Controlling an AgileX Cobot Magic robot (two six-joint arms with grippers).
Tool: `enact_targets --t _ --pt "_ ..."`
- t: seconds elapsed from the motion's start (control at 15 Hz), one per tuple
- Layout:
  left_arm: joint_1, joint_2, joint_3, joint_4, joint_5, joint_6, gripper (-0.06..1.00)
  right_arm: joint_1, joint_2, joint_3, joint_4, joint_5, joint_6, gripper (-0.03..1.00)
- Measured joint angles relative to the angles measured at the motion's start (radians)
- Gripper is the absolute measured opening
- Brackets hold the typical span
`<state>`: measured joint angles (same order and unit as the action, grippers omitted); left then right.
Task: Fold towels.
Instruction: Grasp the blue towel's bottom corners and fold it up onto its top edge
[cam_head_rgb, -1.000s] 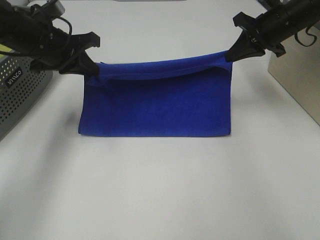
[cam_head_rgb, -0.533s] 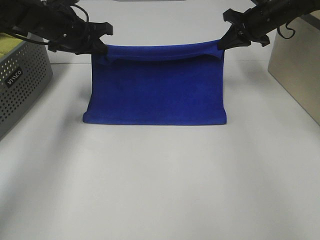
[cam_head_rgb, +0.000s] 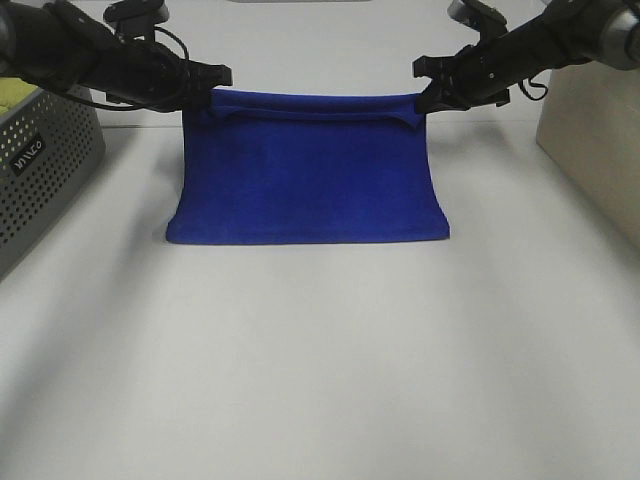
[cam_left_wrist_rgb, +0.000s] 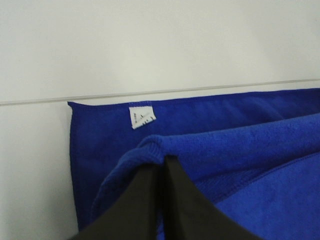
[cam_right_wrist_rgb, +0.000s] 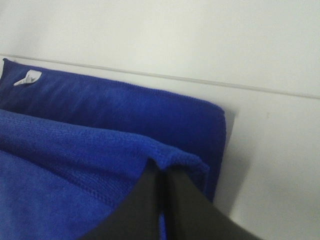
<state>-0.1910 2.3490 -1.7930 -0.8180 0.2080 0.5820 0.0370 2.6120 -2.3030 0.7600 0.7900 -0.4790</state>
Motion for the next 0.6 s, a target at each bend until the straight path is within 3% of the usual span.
enact_targets --t 0.2,0.4,0.47,0.6 --pt "0.000 0.088 -0.091 0.000 -0.023 0.005 0.01 0.025 0.021 0.000 -0.015 -0.122 -0.005 0.02" --pt "0.000 0.135 -0.125 0.000 -0.023 0.005 0.04 0.025 0.043 0.000 -0.017 -0.157 -0.006 0.02" --pt "0.000 0.140 -0.129 0.000 -0.023 0.007 0.10 0.025 0.054 0.000 -0.017 -0.159 -0.006 0.02" --pt "0.000 0.141 -0.134 0.000 -0.039 0.008 0.34 0.025 0.063 0.000 -0.022 -0.159 -0.006 0.09"
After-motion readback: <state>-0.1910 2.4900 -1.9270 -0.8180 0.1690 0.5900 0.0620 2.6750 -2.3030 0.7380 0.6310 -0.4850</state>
